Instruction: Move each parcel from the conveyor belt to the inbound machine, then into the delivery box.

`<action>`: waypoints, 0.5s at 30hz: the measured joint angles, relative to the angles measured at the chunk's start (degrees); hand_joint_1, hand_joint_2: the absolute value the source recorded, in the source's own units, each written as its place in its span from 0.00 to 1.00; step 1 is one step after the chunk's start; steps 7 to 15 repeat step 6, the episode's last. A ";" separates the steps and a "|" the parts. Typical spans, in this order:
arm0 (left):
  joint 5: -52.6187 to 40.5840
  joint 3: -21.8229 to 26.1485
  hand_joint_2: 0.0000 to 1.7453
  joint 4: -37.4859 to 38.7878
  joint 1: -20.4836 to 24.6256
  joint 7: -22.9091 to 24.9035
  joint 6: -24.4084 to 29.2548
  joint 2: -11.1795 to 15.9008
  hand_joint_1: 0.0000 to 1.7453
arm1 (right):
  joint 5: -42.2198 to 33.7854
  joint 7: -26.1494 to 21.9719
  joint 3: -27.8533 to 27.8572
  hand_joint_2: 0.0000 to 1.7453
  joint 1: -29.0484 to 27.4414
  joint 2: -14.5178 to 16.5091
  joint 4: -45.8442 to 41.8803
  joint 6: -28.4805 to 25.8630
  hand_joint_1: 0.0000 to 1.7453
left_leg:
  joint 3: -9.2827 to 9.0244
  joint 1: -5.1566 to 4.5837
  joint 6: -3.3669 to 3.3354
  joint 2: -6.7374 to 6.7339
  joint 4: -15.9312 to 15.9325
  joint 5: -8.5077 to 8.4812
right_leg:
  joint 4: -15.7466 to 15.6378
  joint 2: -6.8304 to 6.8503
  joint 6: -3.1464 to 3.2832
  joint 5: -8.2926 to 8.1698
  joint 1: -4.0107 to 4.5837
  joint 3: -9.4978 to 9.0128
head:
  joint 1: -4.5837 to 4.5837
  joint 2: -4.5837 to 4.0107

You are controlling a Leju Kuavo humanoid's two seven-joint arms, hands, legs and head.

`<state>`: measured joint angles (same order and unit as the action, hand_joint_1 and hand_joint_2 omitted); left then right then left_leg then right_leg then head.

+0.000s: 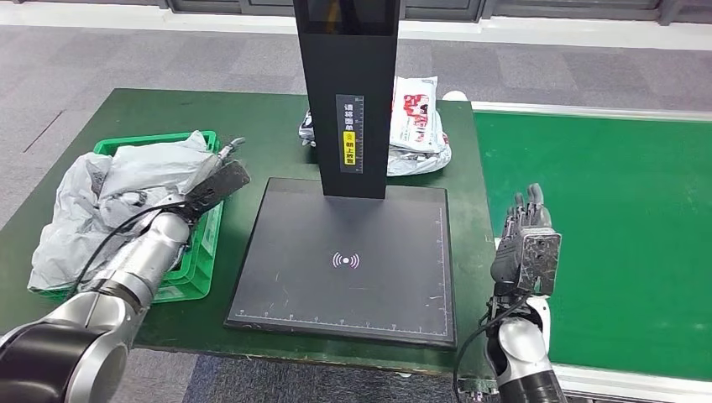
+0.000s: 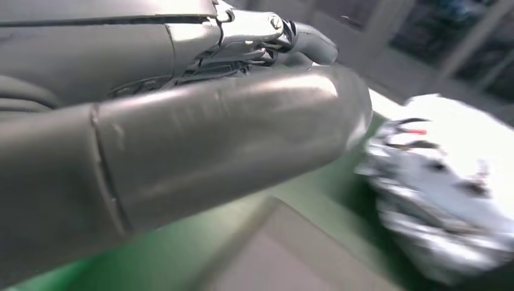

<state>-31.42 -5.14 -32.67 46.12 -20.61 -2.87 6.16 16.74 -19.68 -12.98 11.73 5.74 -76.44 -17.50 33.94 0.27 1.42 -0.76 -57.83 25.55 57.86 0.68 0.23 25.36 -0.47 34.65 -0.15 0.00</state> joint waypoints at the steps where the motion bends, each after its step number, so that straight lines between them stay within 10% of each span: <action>1: 1.13 0.04 0.00 -0.28 -0.44 -0.80 0.70 -0.95 0.00 | -0.31 -0.41 -0.01 0.00 0.44 0.14 0.36 -0.15 0.00 | 0.01 0.00 0.00 0.02 0.00 0.00 | 0.00 0.03 0.00 0.00 0.00 -0.01 | 0.00 0.00; 6: 3.29 0.05 0.00 -2.00 -2.33 -2.60 6.03 -5.21 0.00 | -2.77 -3.55 -0.04 0.00 1.77 0.97 1.66 -1.18 0.00 | 0.02 -0.03 -0.02 0.07 -0.01 0.00 | 0.00 0.09 -0.01 0.00 -0.03 -0.02 | 0.00 0.00; 15: 3.29 0.05 0.00 -2.00 -2.33 -2.60 6.03 -5.21 0.00 | -2.77 -3.55 -0.04 0.00 1.77 0.97 1.66 -1.18 0.00 | 0.02 -0.03 -0.02 0.07 -0.01 0.00 | 0.00 0.09 -0.01 0.00 -0.03 -0.02 | 0.00 0.00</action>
